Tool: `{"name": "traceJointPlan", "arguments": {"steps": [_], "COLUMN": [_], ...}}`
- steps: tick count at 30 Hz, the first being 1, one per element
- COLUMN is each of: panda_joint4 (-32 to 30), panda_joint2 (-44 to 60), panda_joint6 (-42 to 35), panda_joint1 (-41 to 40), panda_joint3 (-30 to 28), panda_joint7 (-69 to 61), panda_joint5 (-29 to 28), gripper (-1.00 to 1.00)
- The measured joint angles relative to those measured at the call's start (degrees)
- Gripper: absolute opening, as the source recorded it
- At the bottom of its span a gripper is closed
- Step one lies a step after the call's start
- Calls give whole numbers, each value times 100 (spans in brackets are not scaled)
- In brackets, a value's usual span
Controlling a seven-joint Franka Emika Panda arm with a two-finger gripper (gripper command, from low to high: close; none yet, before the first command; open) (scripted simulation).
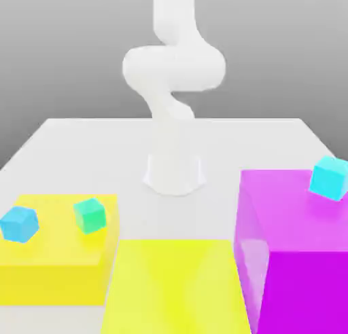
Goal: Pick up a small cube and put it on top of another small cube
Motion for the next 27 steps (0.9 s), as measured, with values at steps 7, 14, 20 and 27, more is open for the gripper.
{"name": "traceJointPlan", "arguments": {"steps": [7, 14, 20, 27], "panda_joint4": [-656, -1436, -2126, -3444], "panda_joint2": [1329, 2611, 3638, 3964], "panda_joint6": [820, 1685, 2447, 3133], "panda_joint1": [1129, 2252, 3204, 3468], "panda_joint3": [628, 1096, 1543, 1681], "panda_joint7": [-1544, -3190, -4835, -5136], "panda_joint5": [-295, -287, 57, 735], "gripper": [0, 0, 0, 0]}}
